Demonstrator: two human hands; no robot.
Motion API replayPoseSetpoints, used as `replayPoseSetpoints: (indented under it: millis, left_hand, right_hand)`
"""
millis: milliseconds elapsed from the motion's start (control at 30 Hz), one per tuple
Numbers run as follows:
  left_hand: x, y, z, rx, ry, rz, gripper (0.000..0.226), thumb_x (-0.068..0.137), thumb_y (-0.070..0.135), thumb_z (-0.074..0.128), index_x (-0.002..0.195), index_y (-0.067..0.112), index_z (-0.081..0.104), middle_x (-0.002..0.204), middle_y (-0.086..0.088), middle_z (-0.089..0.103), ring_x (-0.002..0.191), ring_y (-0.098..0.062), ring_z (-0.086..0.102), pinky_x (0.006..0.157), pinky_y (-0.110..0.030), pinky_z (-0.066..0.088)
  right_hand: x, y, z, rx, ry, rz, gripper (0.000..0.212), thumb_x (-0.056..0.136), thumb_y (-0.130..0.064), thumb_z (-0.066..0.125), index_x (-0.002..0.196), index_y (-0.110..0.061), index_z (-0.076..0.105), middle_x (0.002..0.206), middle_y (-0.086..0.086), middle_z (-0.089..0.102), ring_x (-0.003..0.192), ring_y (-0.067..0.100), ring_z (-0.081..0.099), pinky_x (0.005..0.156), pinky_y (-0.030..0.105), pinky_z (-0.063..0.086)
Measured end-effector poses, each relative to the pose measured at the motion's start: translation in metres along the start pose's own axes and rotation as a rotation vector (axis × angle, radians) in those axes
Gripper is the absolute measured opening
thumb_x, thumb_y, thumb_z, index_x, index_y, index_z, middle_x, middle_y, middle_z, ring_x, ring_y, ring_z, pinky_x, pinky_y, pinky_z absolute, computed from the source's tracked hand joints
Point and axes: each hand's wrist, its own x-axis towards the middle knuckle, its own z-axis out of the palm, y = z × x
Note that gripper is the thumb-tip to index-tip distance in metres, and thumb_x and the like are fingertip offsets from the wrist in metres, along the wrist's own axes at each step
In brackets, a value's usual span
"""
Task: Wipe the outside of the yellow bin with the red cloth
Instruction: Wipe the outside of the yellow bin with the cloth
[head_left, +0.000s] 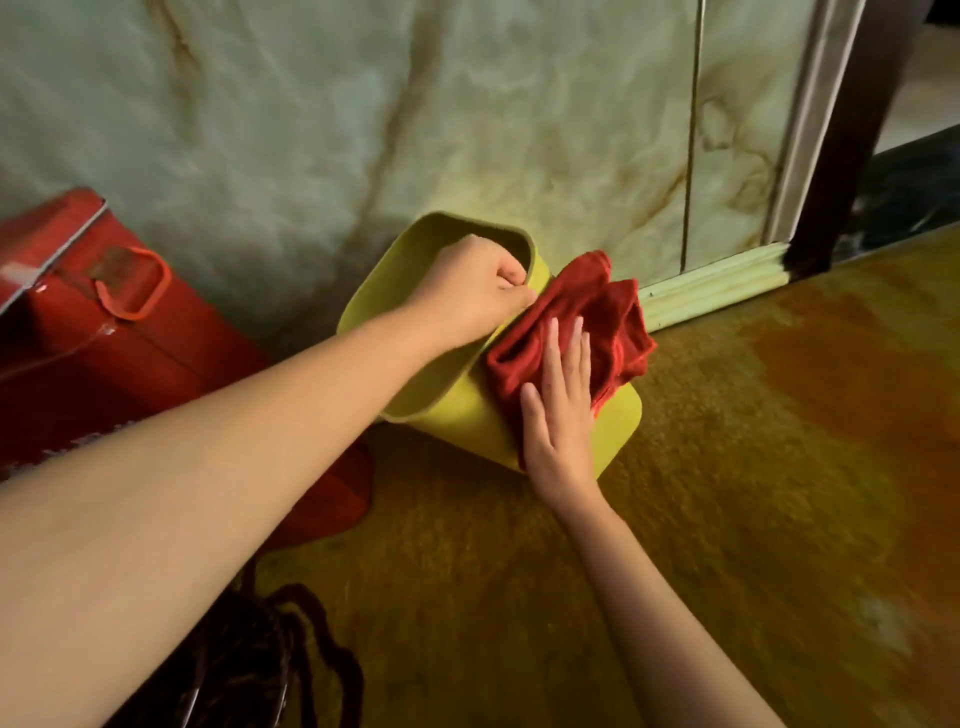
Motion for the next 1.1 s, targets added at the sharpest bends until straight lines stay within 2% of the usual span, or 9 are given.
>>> replayPoseSetpoints:
  millis: [33, 100, 167, 367, 567, 633, 767, 867, 1100]
  left_hand:
    - [-0.003, -0.004, -0.002, -0.086, -0.070, -0.013, 0.009, 0.080, 0.014, 0.060, 0.075, 0.008, 0.064, 0.065, -0.004, 0.050, 0.058, -0.010, 0.041, 0.053, -0.020, 0.035]
    - [-0.025, -0.019, -0.009, -0.098, -0.242, -0.076, 0.048, 0.078, 0.013, 0.064, 0.124, 0.012, 0.049, 0.087, 0.010, 0.057, 0.073, 0.002, 0.050, 0.059, 0.000, 0.037]
    - [-0.051, -0.041, -0.010, 0.043, -0.355, -0.068, 0.066, 0.077, 0.011, 0.064, 0.135, 0.018, 0.033, 0.076, 0.021, 0.056, 0.064, 0.005, 0.051, 0.056, 0.002, 0.037]
    - [-0.050, -0.051, -0.007, 0.075, -0.351, -0.040, 0.060, 0.082, 0.013, 0.058, 0.136, 0.018, 0.031, 0.039, 0.013, 0.052, 0.036, 0.002, 0.039, 0.039, -0.005, 0.030]
    - [-0.034, -0.026, 0.009, 0.055, -0.448, -0.043, 0.061, 0.083, 0.015, 0.058, 0.136, 0.024, 0.029, 0.043, 0.009, 0.051, 0.032, -0.001, 0.036, 0.036, -0.007, 0.031]
    - [-0.026, -0.023, 0.010, 0.073, -0.433, -0.031, 0.062, 0.082, 0.014, 0.059, 0.136, 0.021, 0.030, 0.040, 0.010, 0.050, 0.035, 0.000, 0.035, 0.038, -0.007, 0.028]
    - [-0.021, -0.018, 0.006, 0.037, -0.424, -0.067, 0.063, 0.082, 0.009, 0.059, 0.137, 0.014, 0.027, 0.033, 0.016, 0.047, 0.035, 0.000, 0.032, 0.037, -0.009, 0.026]
    - [-0.021, -0.014, 0.009, 0.019, -0.424, -0.078, 0.064, 0.083, 0.008, 0.058, 0.137, 0.013, 0.026, 0.032, 0.015, 0.048, 0.035, 0.000, 0.031, 0.037, -0.009, 0.025]
    - [-0.017, -0.007, 0.010, 0.040, -0.433, -0.079, 0.065, 0.083, 0.009, 0.058, 0.138, 0.014, 0.024, 0.034, 0.017, 0.052, 0.033, 0.000, 0.035, 0.037, -0.009, 0.027]
  right_hand:
    - [0.001, 0.003, 0.000, -0.040, 0.007, -0.002, 0.054, 0.095, -0.035, 0.032, 0.139, -0.044, 0.001, 0.153, -0.012, -0.008, 0.142, 0.001, -0.016, 0.117, 0.032, -0.004]
    - [0.006, 0.011, -0.001, -0.118, 0.014, 0.006, 0.056, 0.094, -0.041, 0.032, 0.138, -0.047, -0.003, 0.152, -0.012, -0.010, 0.143, 0.007, -0.014, 0.117, 0.051, 0.000]
    - [0.010, 0.020, 0.001, -0.191, 0.044, -0.003, 0.059, 0.091, -0.052, 0.031, 0.137, -0.052, -0.006, 0.152, -0.012, -0.012, 0.143, 0.011, -0.014, 0.113, 0.061, 0.000]
    - [0.015, 0.050, 0.015, -0.224, 0.209, -0.029, 0.061, 0.088, -0.063, 0.023, 0.143, -0.045, 0.003, 0.154, -0.003, 0.002, 0.145, 0.017, -0.005, 0.115, 0.048, 0.000]
    - [-0.013, 0.083, 0.009, 0.216, 0.363, 0.750, 0.053, 0.100, -0.021, 0.029, 0.147, -0.019, 0.006, 0.159, 0.015, -0.005, 0.147, 0.029, -0.005, 0.117, 0.038, -0.003]
    - [-0.008, 0.067, 0.009, 0.217, 0.357, 0.716, 0.052, 0.100, -0.022, 0.028, 0.147, -0.022, 0.005, 0.158, 0.015, -0.006, 0.147, 0.028, -0.006, 0.115, 0.037, -0.004]
    - [0.005, 0.028, 0.019, 0.097, 0.311, 0.304, 0.050, 0.091, -0.054, 0.021, 0.131, -0.062, -0.008, 0.154, -0.015, -0.011, 0.139, 0.002, -0.016, 0.109, 0.037, -0.006]
    - [0.008, 0.035, 0.010, 0.041, 0.293, 0.233, 0.050, 0.089, -0.055, 0.022, 0.131, -0.058, -0.005, 0.151, -0.016, -0.010, 0.140, 0.005, -0.014, 0.109, 0.037, -0.005]
    - [0.044, 0.046, -0.030, 0.226, 0.276, 0.665, 0.050, 0.099, -0.036, 0.023, 0.146, -0.034, 0.006, 0.160, 0.007, -0.005, 0.147, 0.026, -0.006, 0.118, 0.047, -0.003]
